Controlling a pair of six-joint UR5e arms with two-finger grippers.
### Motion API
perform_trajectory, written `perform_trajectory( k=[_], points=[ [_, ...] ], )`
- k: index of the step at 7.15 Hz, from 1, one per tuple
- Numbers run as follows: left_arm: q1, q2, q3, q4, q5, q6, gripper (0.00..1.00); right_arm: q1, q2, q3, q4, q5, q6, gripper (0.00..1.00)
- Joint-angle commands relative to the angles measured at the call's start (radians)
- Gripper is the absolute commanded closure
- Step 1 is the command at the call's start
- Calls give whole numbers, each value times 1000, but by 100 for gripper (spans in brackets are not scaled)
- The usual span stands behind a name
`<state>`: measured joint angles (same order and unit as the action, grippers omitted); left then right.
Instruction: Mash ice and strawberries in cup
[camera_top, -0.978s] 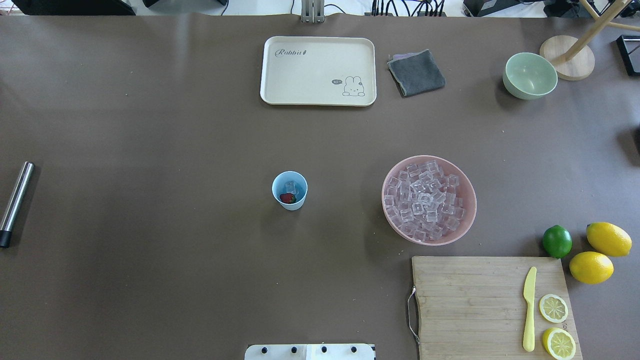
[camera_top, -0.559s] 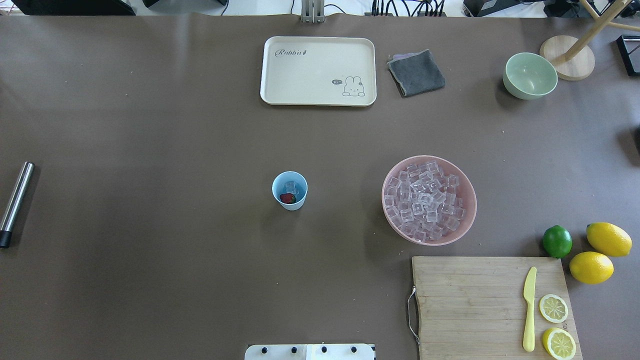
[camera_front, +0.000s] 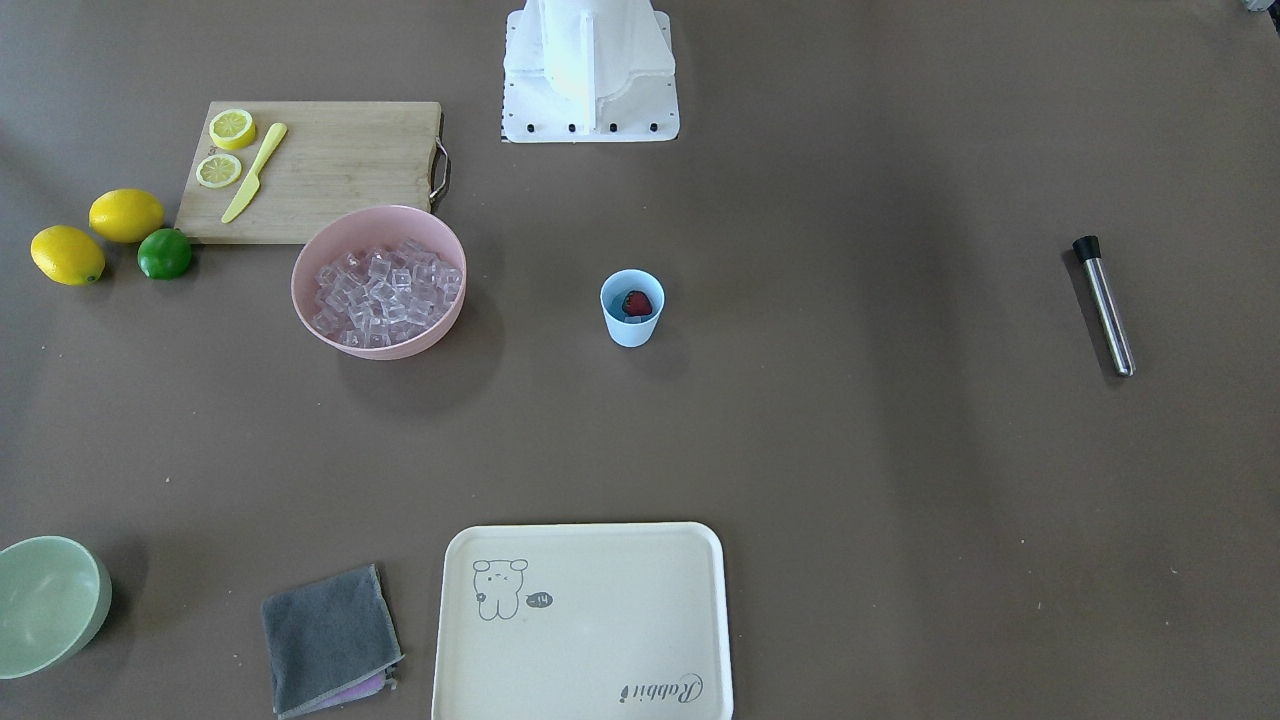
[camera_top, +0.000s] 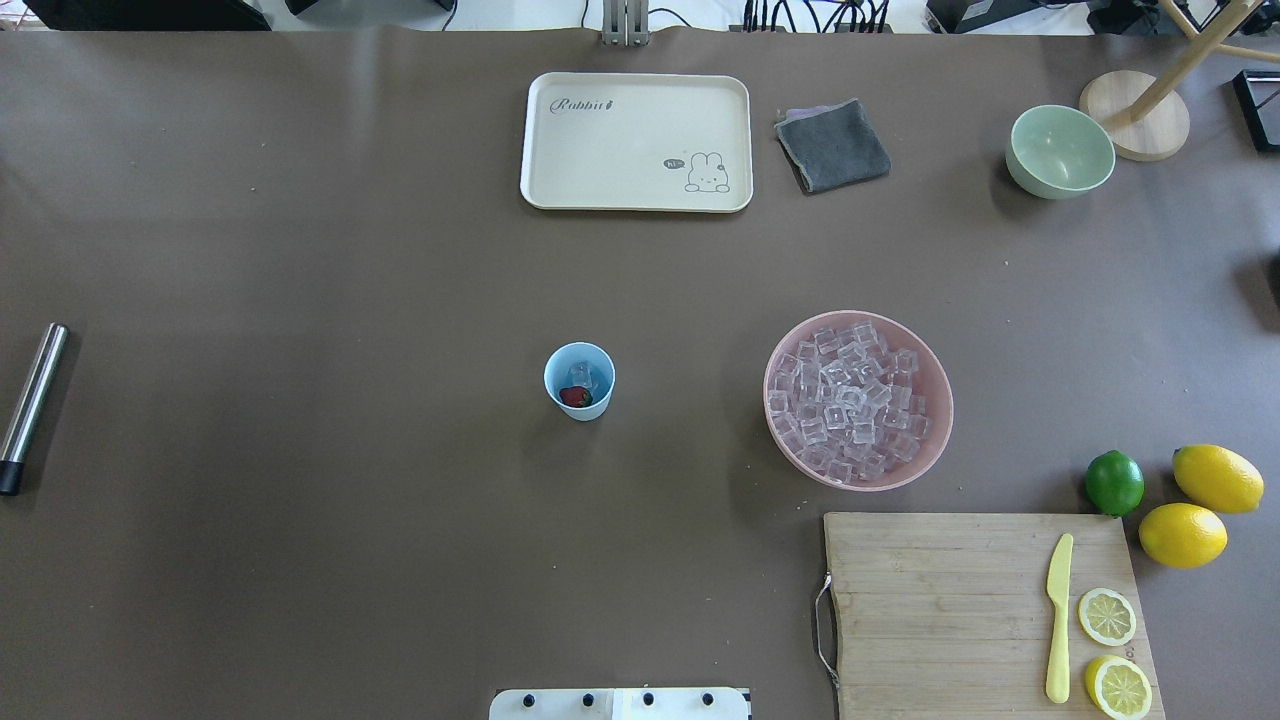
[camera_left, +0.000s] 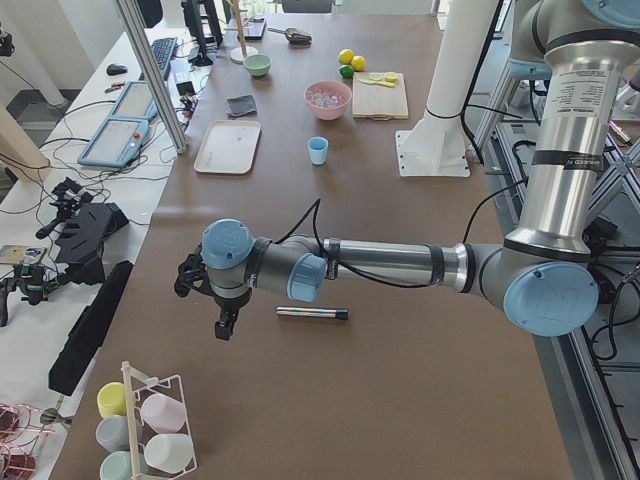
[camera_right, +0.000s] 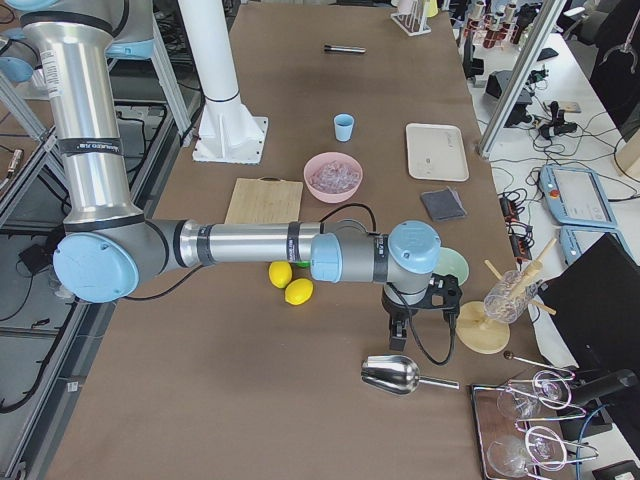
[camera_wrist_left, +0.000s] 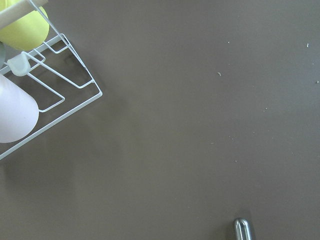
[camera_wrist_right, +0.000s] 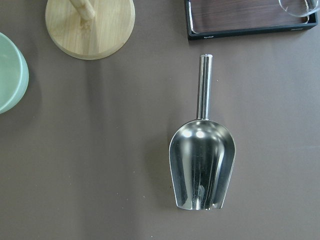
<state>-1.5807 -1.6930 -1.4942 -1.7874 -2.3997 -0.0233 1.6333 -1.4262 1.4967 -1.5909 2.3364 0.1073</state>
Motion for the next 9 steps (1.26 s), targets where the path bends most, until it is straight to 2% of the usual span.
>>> perform_trajectory(
  k=[1,9],
  points=[
    [1,1,-1,-1,-1,-1,1,-1,19,-6,0,3,76,0],
    [-1,13,-14,-4,-1,0,1,0,21,-6,0,3,65,0]
  ],
)
